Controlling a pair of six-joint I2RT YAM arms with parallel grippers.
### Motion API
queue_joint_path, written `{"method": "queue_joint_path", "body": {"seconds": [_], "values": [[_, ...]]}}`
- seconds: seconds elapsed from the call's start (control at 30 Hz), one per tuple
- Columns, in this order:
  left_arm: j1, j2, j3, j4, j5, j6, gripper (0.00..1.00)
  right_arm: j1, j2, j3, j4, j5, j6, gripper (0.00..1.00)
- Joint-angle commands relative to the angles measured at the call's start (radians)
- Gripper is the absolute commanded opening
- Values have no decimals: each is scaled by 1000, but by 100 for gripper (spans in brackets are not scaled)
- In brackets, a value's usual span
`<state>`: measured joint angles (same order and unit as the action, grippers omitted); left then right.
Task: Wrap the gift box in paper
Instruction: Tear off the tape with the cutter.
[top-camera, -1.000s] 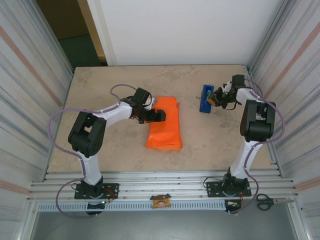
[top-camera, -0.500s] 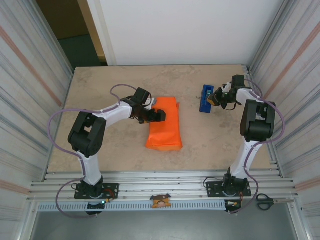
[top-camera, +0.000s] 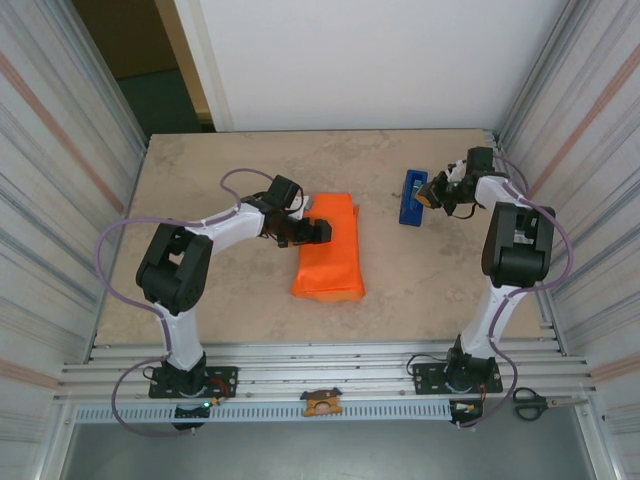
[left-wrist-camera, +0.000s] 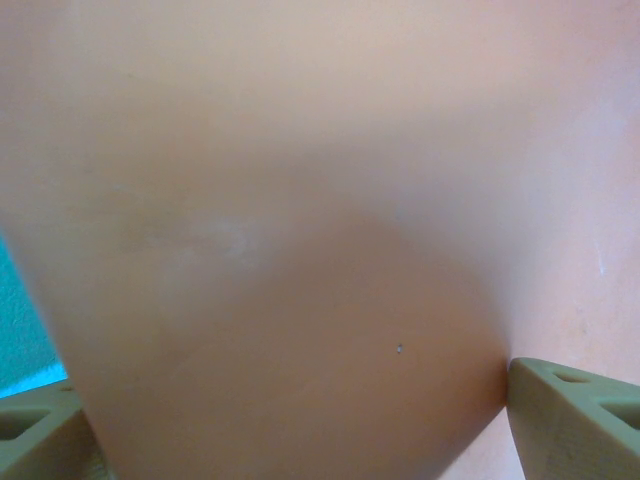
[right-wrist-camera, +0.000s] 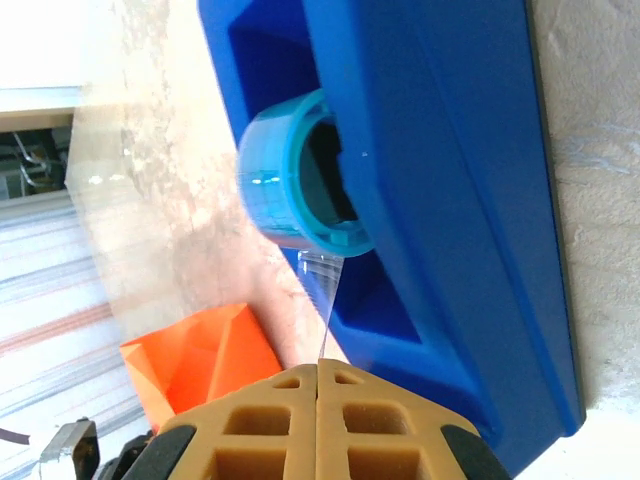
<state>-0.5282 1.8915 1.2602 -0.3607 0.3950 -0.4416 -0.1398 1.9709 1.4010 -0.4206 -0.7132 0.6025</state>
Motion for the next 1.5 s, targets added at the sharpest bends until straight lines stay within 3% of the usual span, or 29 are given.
{"method": "queue_joint_path", "body": {"seconds": [0.0,1.0,1.47], "values": [[-30,77,-53,-73,-58,35,90,-11,-62,-13,9,-34,29,0],[-30,82,-52,-64,-58,24,90,-11,-137,-55,2,-93,72,0],[-30,79,-58,-61,-50,22,90,4,-264,-290,59,-91,118,0]]}}
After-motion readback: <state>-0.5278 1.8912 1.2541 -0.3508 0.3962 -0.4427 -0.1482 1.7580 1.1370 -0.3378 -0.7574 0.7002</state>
